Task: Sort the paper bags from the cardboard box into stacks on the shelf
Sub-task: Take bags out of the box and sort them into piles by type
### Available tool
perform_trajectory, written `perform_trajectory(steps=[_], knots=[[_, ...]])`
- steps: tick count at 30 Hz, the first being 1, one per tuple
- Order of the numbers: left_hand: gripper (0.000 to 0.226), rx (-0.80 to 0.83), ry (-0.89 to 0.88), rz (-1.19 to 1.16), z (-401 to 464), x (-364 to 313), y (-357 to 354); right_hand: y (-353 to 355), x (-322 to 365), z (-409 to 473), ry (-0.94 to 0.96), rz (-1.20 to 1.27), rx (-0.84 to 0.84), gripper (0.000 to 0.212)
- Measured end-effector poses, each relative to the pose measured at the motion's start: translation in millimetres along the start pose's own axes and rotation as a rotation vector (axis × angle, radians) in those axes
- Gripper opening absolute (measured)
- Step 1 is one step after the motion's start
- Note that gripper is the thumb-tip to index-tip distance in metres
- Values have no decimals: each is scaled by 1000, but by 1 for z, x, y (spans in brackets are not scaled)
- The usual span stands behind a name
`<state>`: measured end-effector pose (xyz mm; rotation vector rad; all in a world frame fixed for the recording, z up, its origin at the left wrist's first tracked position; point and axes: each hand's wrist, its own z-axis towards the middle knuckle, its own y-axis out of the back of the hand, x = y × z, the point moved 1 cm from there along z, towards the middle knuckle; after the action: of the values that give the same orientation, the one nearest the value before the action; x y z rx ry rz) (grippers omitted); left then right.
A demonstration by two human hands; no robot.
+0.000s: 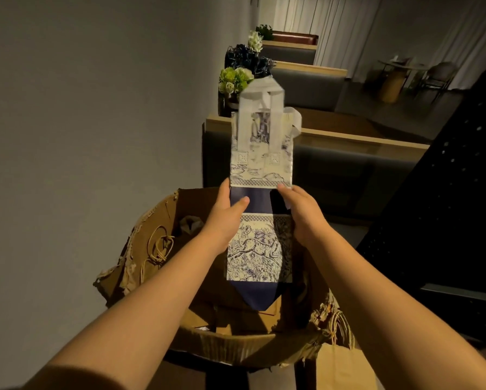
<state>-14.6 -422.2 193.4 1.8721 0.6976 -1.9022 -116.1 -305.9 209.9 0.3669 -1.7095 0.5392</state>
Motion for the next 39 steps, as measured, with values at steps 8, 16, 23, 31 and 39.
perform_trajectory(steps=[8,16,23,31,39], knots=[[65,5,-49,106,-5,-2,-6,-4,-1,2,217,-111,-83,15],[64,2,-58,101,-3,2,-9,-2,-5,-3,232,-143,-128,22],[59,51,-57,59,-2,-1,-16,11,-5,-9,197,-135,-119,22],[54,116,-123,12,-22,-23,-59,55,27,-37,293,-172,-77,30],[30,168,-52,-6,-75,-32,-123,121,41,-94,375,-191,-49,29]])
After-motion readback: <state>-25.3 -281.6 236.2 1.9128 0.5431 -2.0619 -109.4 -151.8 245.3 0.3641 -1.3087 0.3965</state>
